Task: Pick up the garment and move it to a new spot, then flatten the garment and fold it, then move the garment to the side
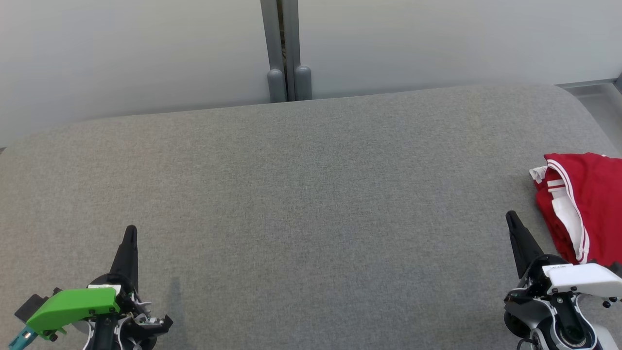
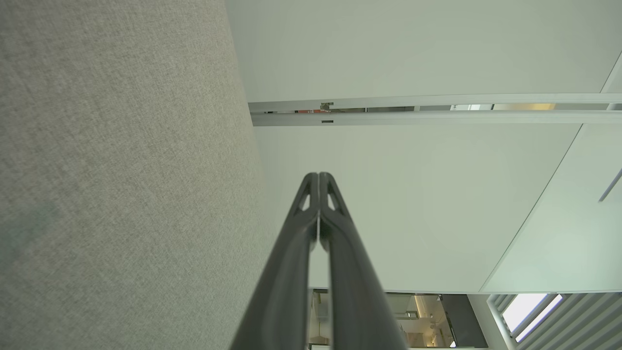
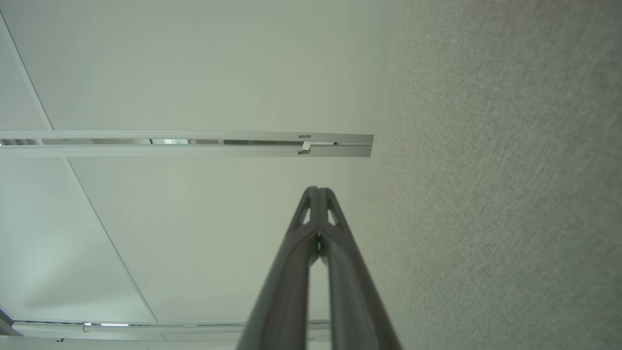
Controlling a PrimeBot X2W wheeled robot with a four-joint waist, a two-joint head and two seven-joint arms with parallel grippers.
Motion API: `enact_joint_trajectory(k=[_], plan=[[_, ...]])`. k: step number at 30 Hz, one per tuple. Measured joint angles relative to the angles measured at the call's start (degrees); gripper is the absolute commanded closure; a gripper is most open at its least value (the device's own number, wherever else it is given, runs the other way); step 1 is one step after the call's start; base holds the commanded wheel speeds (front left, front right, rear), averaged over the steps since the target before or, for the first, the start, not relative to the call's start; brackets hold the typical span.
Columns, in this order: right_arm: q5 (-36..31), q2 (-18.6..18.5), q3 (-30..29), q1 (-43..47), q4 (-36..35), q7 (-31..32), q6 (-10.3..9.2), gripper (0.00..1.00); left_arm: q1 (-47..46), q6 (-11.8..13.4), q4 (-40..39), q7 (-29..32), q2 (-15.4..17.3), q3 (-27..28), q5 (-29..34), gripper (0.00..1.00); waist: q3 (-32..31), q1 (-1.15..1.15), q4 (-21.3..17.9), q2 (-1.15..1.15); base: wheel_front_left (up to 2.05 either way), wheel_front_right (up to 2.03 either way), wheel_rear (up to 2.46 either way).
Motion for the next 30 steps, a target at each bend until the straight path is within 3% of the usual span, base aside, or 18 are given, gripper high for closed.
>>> enact_joint_trajectory(k=[30], plan=[[0.00, 0.00, 0.00, 0.00, 0.00, 0.00, 0.00, 1.00, 0.00, 0.00, 0.00, 0.00, 0.00, 0.00, 0.00, 1.00, 0.00, 0.00, 0.00, 0.00, 0.00, 0.00, 0.00]])
